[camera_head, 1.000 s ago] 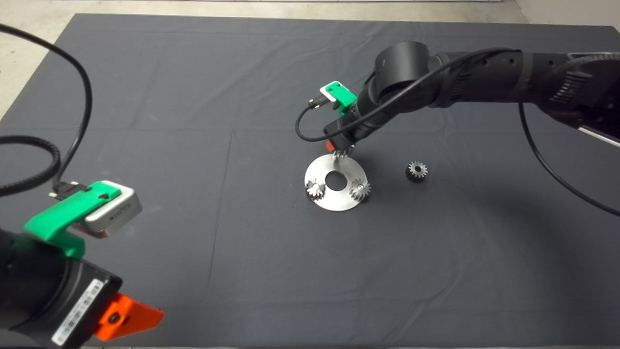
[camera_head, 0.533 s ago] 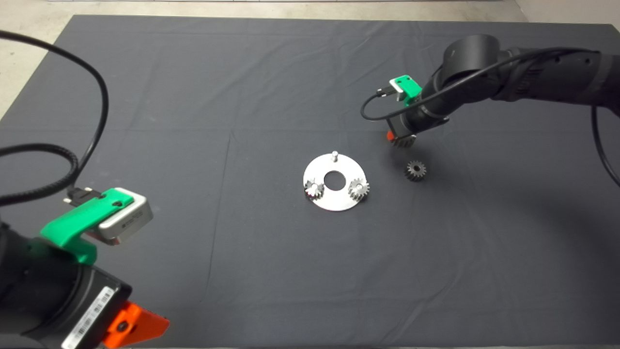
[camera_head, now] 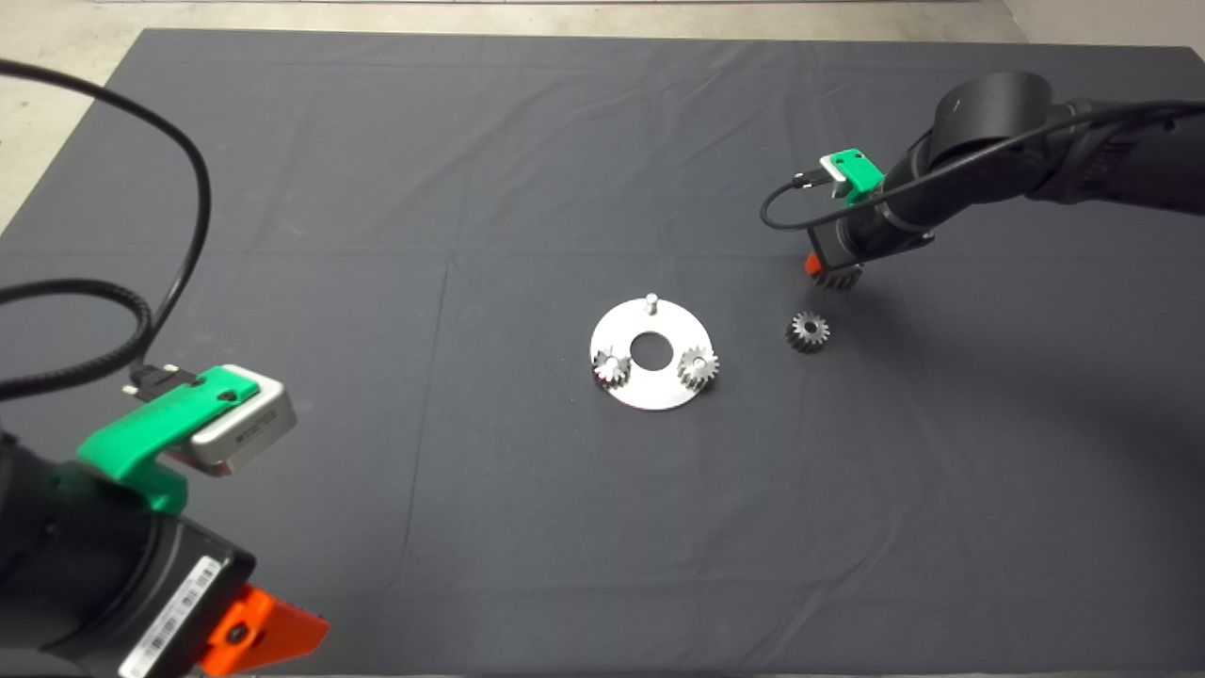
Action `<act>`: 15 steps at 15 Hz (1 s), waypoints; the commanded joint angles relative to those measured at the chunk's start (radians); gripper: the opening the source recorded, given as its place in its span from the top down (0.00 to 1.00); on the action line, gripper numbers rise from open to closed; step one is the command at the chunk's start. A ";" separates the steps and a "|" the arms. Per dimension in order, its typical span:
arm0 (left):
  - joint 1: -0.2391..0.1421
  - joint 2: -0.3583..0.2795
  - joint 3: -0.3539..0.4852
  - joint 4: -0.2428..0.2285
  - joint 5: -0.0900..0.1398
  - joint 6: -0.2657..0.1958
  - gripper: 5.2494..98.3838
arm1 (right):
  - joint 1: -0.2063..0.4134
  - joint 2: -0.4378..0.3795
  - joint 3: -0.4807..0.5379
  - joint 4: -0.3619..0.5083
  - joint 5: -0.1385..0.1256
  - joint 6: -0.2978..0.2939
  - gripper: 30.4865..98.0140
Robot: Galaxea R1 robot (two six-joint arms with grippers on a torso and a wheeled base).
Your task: Remove an incorrectly installed larger gear and replace it with the correct smaller gear
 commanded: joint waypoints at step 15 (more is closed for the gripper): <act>-0.004 0.008 0.010 0.001 0.000 -0.003 0.06 | 0.001 -0.049 0.003 -0.051 0.019 0.121 0.72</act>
